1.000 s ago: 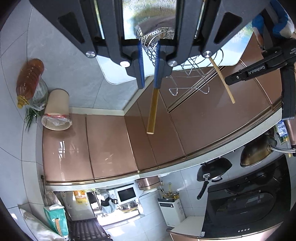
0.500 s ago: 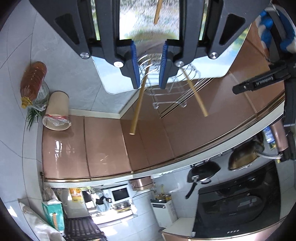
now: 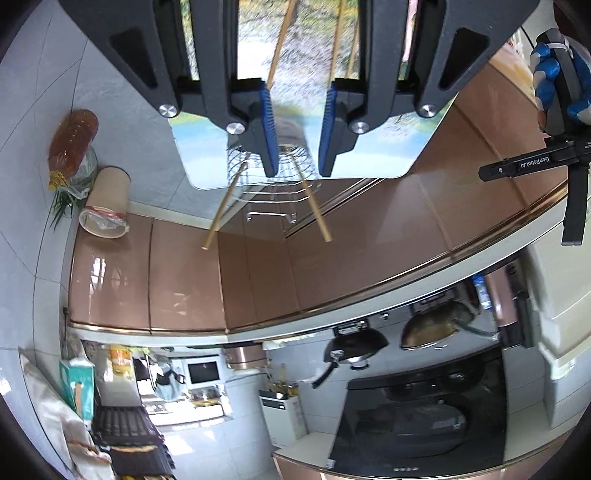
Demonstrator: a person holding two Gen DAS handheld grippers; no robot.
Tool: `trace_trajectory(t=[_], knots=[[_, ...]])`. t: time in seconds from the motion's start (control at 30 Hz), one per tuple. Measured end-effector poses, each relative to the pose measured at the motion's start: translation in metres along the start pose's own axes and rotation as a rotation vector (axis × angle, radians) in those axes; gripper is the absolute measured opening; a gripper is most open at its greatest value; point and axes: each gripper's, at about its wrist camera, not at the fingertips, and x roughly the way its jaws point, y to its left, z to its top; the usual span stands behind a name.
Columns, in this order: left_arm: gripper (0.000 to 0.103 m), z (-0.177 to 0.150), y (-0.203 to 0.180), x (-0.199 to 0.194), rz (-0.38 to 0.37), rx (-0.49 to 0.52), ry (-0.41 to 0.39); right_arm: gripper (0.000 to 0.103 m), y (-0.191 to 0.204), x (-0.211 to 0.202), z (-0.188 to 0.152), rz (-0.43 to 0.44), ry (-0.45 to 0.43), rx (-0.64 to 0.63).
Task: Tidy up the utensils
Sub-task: 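Withdraw both open tools from the wire holder back over the table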
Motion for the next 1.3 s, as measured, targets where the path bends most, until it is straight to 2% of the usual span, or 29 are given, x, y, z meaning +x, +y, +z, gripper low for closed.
trace_trajectory(t=[0.3, 0.57, 0.83, 1.3], knots=[[0.075, -0.049, 0.011, -0.061, 0.074, 0.032, -0.119, 0.038, 0.028, -0.05, -0.032, 0.036, -0.034, -0.017], [0.08, -0.092, 0.007, -0.092, 0.119, 0.058, -0.206, 0.039, 0.035, -0.068, -0.063, 0.034, -0.026, -0.029], [0.08, -0.107, 0.003, -0.107, 0.141, 0.077, -0.242, 0.039, 0.034, -0.074, -0.081, 0.037, -0.015, -0.029], [0.08, -0.113, -0.009, -0.109, 0.154, 0.102, -0.255, 0.039, 0.027, -0.079, -0.086, 0.033, -0.02, -0.019]])
